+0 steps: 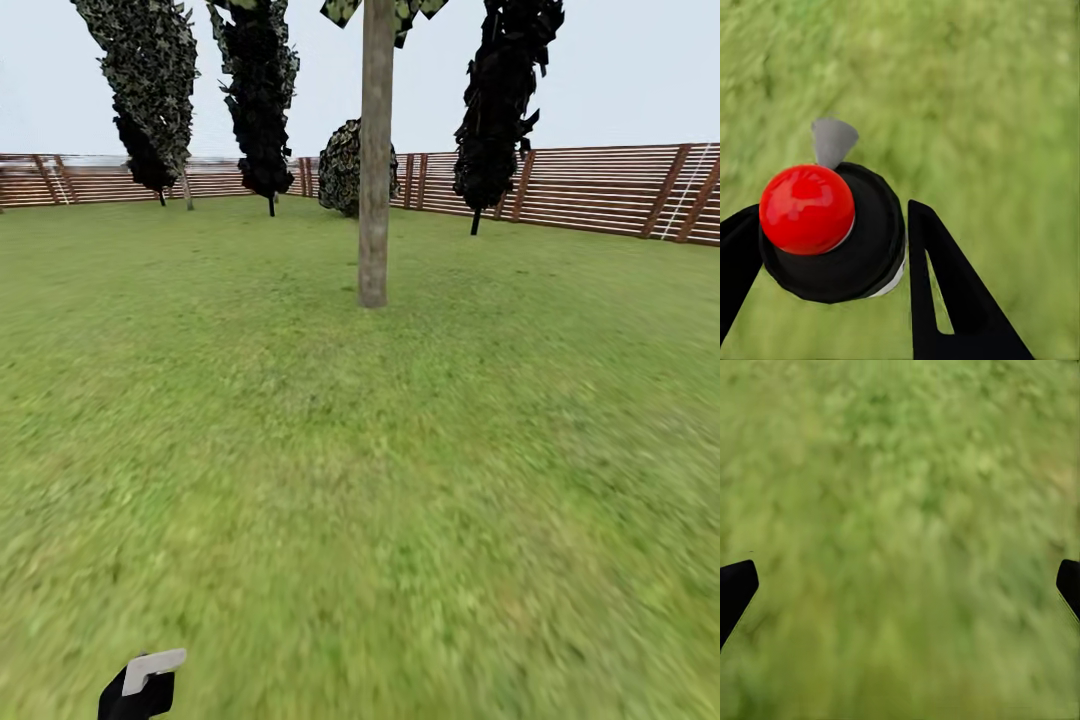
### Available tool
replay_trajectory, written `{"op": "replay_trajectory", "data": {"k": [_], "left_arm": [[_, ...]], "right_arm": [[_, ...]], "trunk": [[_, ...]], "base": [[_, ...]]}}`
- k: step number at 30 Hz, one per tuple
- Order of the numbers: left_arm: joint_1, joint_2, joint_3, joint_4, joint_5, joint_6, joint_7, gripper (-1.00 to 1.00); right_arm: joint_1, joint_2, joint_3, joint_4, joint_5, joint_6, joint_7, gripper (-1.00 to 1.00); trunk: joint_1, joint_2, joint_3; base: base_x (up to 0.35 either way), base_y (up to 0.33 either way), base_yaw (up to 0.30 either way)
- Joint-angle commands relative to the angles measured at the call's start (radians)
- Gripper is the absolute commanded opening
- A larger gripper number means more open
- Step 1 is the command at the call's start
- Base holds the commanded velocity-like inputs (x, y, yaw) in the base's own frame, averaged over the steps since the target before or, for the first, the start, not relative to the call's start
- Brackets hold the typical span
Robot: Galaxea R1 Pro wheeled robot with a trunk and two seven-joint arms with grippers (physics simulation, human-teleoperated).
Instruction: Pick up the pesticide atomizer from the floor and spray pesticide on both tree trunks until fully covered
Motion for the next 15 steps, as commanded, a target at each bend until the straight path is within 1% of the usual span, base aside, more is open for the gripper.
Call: {"op": "replay_trajectory", "data": {"k": [1,15], "left_arm": [[-0.001,0.0,0.0,0.001,0.006,-0.003,0.0,-1.0],[-0.001,0.0,-0.001,0.001,0.006,-0.003,0.0,-1.0]], "right_arm": [[-0.001,0.0,-0.006,0.001,0.011,-0.002,-0.007,1.0],[-0.001,0.0,-0.006,0.001,0.011,-0.002,-0.007,1.0]], "trunk": [[0.0,0.0,-0.001],[0.0,0.0,-0.001]], "base": [[0.336,0.0,0.0],[0.336,0.0,0.0]]}}
